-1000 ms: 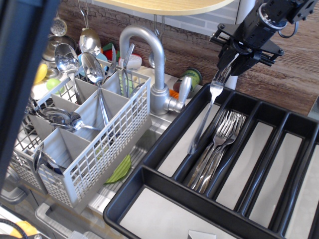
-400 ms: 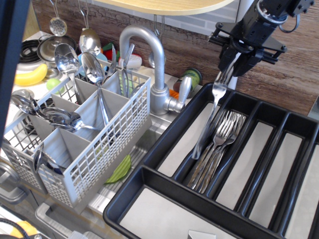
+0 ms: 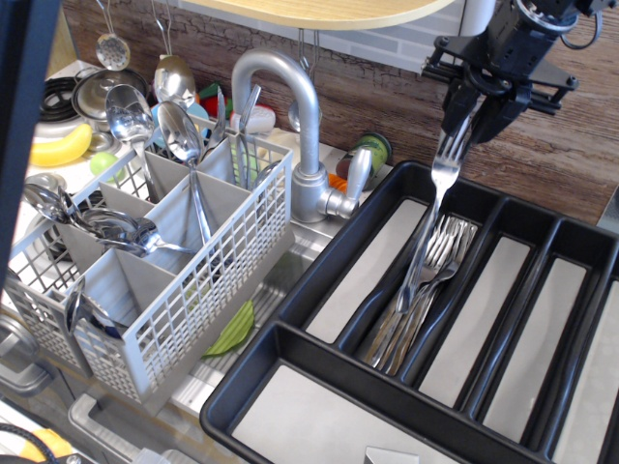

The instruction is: Put fork from basket to tray

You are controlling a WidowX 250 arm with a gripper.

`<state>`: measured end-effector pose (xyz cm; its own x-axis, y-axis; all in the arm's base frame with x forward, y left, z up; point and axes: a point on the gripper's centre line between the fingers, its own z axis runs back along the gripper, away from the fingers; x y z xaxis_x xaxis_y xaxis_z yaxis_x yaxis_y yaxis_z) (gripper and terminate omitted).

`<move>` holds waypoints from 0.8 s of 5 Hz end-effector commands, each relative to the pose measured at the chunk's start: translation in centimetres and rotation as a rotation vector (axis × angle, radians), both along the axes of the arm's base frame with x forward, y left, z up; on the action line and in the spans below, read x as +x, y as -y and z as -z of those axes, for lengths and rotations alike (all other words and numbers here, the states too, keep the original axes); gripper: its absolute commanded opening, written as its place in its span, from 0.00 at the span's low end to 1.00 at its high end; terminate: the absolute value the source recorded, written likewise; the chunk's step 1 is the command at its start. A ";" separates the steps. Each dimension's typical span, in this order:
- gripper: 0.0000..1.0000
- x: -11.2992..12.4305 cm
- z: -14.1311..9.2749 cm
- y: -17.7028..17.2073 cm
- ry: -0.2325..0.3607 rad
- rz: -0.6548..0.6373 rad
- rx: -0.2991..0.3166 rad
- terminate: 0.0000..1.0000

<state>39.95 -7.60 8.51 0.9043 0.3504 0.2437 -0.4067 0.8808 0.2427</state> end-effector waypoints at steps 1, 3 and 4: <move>0.00 -0.5 0.6 0.2 0.102 0.044 -0.007 0.00; 1.00 -0.9 1.9 0.4 0.124 0.047 -0.024 0.00; 1.00 -0.9 1.9 0.4 0.124 0.047 -0.024 1.00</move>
